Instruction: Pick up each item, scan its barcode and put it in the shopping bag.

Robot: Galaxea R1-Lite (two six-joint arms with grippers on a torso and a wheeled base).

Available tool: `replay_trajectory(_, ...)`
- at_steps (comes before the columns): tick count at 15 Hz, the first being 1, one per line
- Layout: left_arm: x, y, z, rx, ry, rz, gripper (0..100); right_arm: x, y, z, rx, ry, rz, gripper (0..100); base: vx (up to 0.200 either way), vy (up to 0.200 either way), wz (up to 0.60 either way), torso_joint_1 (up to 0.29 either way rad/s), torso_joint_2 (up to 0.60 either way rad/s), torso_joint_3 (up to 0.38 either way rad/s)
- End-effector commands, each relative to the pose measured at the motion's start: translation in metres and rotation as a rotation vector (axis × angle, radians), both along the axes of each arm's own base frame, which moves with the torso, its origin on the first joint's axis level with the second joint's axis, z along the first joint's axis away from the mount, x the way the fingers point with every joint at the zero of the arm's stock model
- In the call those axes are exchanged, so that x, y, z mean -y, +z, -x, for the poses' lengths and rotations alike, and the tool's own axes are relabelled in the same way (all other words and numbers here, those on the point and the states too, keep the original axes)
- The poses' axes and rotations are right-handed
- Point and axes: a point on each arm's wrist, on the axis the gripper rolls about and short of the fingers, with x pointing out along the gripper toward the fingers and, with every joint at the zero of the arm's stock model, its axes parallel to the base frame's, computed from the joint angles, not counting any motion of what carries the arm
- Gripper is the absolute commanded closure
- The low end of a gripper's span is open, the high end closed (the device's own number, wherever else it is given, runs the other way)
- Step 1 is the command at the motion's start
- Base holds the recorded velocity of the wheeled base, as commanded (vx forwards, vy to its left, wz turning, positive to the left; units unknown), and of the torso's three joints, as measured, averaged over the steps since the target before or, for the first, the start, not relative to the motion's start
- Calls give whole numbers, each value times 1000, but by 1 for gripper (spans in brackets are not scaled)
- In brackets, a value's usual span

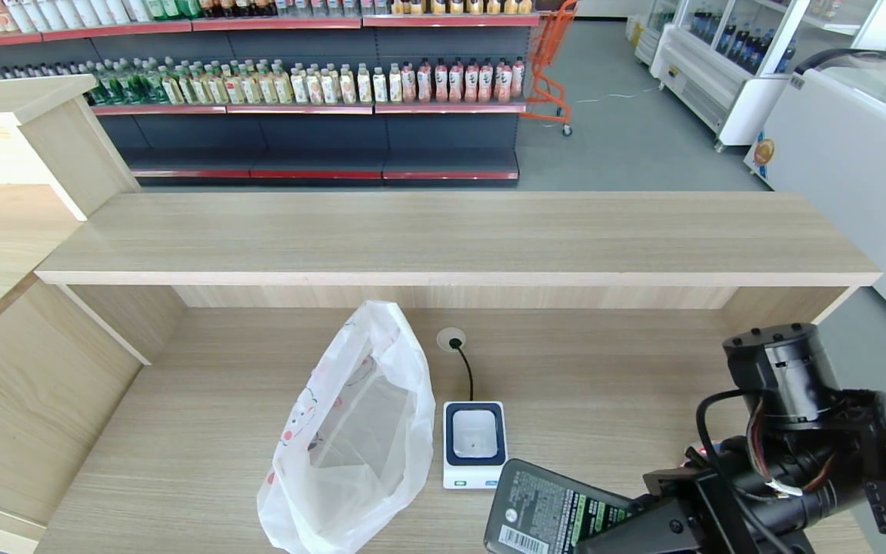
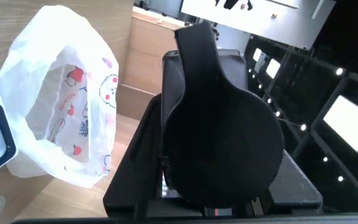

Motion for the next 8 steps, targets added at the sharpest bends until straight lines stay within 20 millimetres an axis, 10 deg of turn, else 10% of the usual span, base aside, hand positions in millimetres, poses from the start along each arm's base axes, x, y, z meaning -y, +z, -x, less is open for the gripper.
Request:
replay_trajectory(1, 0, 0, 0, 1, 0, 0, 0, 1, 10, -5, -210, -80, 7, 100, 0, 0, 0, 0, 0, 0)
replay_trajectory(3, 0, 0, 0, 1, 0, 0, 0, 24, 29, -7, -434, -266, -15, 100, 0, 0, 0, 0, 0, 0)
replay_trajectory(5, 0, 0, 0, 1, 0, 0, 0, 97, 78, 11, -591, -819, -233, 100, 0, 0, 0, 0, 0, 0)
replay_trajectory(8, 0, 0, 0, 1, 0, 0, 0, 106, 62, 16, -1316, -993, -395, 100, 0, 0, 0, 0, 0, 0)
